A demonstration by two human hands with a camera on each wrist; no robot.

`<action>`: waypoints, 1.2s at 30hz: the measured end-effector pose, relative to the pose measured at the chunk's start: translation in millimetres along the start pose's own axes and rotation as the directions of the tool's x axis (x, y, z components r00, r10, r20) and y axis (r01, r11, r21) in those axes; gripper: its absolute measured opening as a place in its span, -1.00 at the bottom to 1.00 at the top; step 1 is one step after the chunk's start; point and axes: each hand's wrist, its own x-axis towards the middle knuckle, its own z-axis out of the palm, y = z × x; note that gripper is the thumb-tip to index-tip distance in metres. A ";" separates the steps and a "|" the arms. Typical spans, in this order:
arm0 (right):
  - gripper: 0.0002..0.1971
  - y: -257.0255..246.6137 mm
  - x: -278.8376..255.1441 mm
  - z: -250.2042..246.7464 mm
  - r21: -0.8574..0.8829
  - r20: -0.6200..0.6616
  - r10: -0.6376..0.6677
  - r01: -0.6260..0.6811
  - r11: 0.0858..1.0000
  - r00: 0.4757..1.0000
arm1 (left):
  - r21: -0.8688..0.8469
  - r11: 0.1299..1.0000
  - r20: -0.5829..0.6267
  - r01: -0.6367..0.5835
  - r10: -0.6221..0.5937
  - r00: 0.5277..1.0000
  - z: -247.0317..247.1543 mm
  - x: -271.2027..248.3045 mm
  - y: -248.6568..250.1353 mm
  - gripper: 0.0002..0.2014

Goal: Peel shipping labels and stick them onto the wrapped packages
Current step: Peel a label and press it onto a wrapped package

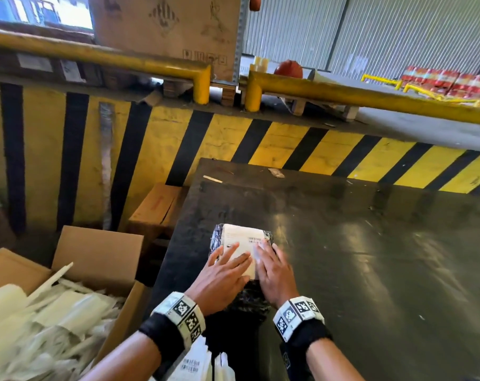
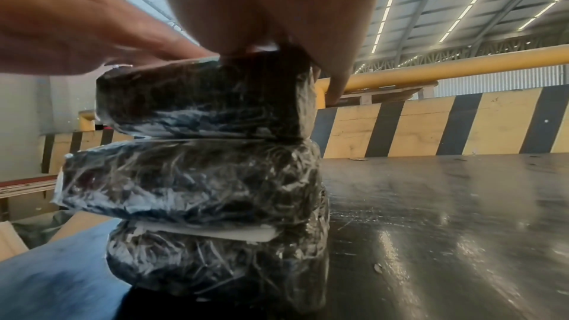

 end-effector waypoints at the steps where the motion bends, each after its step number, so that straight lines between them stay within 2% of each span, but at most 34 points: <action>1: -0.30 0.0 -0.9 0.8 -0.002 -0.005 -0.002 0.002 1.000 1.000 | -0.021 0.999 -0.002 0.026 -0.026 1.000 3.5 -3.8 -5.2 -0.49; 5: -0.23 -1.7 -1.9 1.3 -0.002 -0.015 -0.010 0.010 1.000 1.000 | -0.184 0.978 -0.075 0.098 -0.113 0.991 10.7 -29.3 -29.0 -0.34; 10: -0.27 -5.6 -4.2 -1.5 -0.019 0.000 0.012 -0.012 1.000 1.000 | -0.157 0.982 -0.260 0.103 -0.142 0.955 -10.2 -9.7 -36.2 -0.54; 11: -0.25 -5.6 -4.6 -1.9 -0.030 0.004 0.009 -0.009 1.000 1.000 | -0.159 0.983 -0.234 0.096 -0.132 0.963 -14.3 1.8 -32.5 -0.46; 13: -0.20 -4.1 -4.2 -2.3 -0.037 0.014 0.001 -0.001 0.999 1.000 | -0.169 0.983 -0.083 0.067 -0.082 0.993 -15.7 27.1 -24.4 -0.19; 15: -0.20 -2.3 -3.9 -2.6 -0.013 0.011 0.005 -0.005 1.000 1.000 | -0.160 0.982 0.141 0.105 -0.082 0.987 -12.8 42.6 -21.2 0.07; 16: -0.21 -2.3 -4.4 -2.6 0.000 0.008 0.005 -0.005 1.000 1.000 | -0.141 0.983 0.198 0.114 -0.085 0.977 -12.6 45.1 -22.2 0.15; 19: -0.21 -3.9 -5.1 -2.7 0.008 -0.009 -0.011 0.011 1.000 1.000 | -0.165 0.972 0.179 0.169 -0.139 0.974 -11.8 36.2 -35.5 0.19; 23: -0.19 -4.6 -5.6 -1.2 0.010 -0.004 -0.019 0.019 1.000 1.000 | -0.210 0.956 0.158 0.207 -0.175 0.972 -11.7 21.5 -58.7 -0.05; 24: -0.19 -5.2 -6.2 -1.0 0.012 0.001 -0.014 0.014 1.000 1.000 | -0.190 0.961 0.128 0.202 -0.179 0.975 -13.9 23.3 -63.4 -0.15; 26: -0.18 -4.3 -6.2 0.6 0.026 -0.006 -0.004 0.004 1.000 1.000 | -0.118 0.977 -0.031 0.179 -0.184 0.982 -18.6 34.2 -67.8 -0.34; 27: -0.17 -2.6 -5.1 1.2 0.035 -0.015 -0.005 0.006 0.999 1.000 | -0.093 0.980 -0.097 0.177 -0.186 0.978 -22.1 42.7 -66.6 -0.37; 28: -0.12 -1.4 -4.7 2.1 0.039 -0.014 -0.008 0.008 0.999 1.000 | -0.090 0.980 -0.103 0.177 -0.186 0.977 -25.3 50.0 -63.5 -0.36; 30: 0.03 2.4 -3.1 3.4 0.038 -0.002 -0.008 0.008 0.999 1.000 | -0.121 0.976 0.038 0.178 -0.175 0.984 -26.2 62.2 -54.8 -0.20; 32: 0.03 3.2 -2.4 3.2 0.058 -0.021 -0.011 0.012 0.998 1.000 | -0.136 0.964 0.204 0.229 -0.199 0.958 -19.4 67.5 -49.9 0.14; 34: -0.13 2.8 -3.4 4.9 0.078 -0.044 -0.021 0.024 0.997 0.999 | -0.139 0.944 0.233 0.298 -0.261 0.937 -11.4 64.9 -48.3 0.29; 36: -0.29 3.4 -4.5 7.1 0.133 -0.097 -0.028 0.041 0.990 0.995 | -0.188 0.906 0.220 0.379 -0.337 0.915 -6.4 53.7 -46.7 0.30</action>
